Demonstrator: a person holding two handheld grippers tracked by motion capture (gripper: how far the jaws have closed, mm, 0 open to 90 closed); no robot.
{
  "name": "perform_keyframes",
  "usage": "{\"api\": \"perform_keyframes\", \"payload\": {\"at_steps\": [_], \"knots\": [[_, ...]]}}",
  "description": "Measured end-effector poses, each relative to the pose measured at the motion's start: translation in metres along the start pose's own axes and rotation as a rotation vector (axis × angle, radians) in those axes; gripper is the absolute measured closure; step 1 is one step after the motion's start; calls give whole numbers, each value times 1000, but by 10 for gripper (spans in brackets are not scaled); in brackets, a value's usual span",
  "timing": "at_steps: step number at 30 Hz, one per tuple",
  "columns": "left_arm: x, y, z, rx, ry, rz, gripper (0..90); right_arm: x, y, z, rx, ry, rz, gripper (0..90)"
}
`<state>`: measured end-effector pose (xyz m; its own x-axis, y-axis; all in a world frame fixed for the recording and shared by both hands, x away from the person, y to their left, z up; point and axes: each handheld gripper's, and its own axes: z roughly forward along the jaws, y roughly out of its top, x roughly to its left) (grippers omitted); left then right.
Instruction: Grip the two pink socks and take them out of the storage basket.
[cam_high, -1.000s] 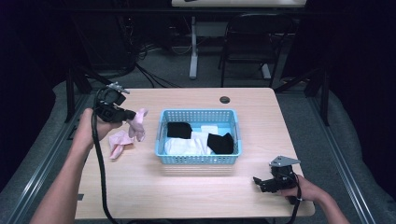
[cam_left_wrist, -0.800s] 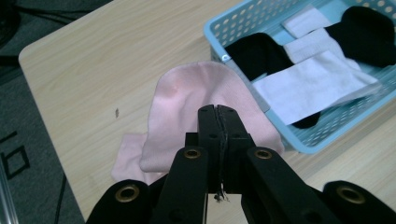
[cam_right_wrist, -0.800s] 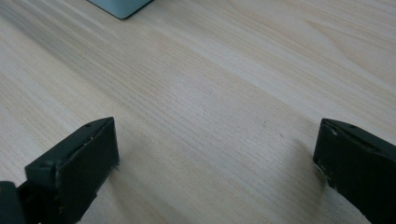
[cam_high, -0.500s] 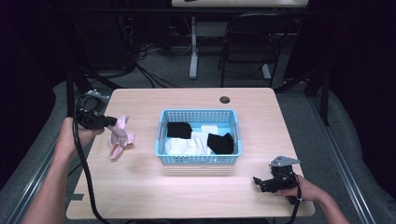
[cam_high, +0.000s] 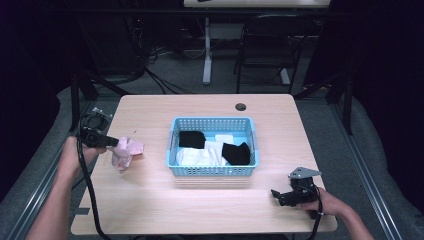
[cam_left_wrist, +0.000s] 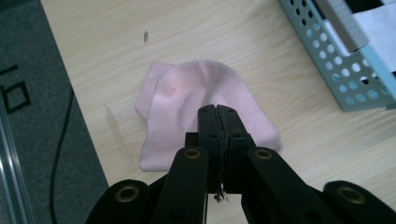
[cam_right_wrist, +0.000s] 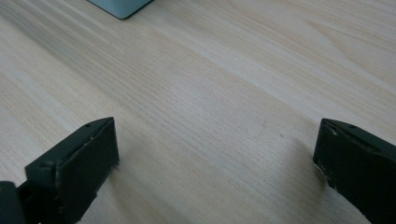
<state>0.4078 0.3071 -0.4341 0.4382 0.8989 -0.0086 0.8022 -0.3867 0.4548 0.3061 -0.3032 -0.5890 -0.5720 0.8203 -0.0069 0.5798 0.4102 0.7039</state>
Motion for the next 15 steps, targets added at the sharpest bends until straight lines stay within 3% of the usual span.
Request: {"api": "perform_keyframes", "payload": {"at_steps": [7,15], "knots": [[8,-10,30,70,-17,-38,891,0,0,0,1,0,-1,0],[15,-19,59,97,-28,-90,885,0,0,0,0,0,0,0]]}}
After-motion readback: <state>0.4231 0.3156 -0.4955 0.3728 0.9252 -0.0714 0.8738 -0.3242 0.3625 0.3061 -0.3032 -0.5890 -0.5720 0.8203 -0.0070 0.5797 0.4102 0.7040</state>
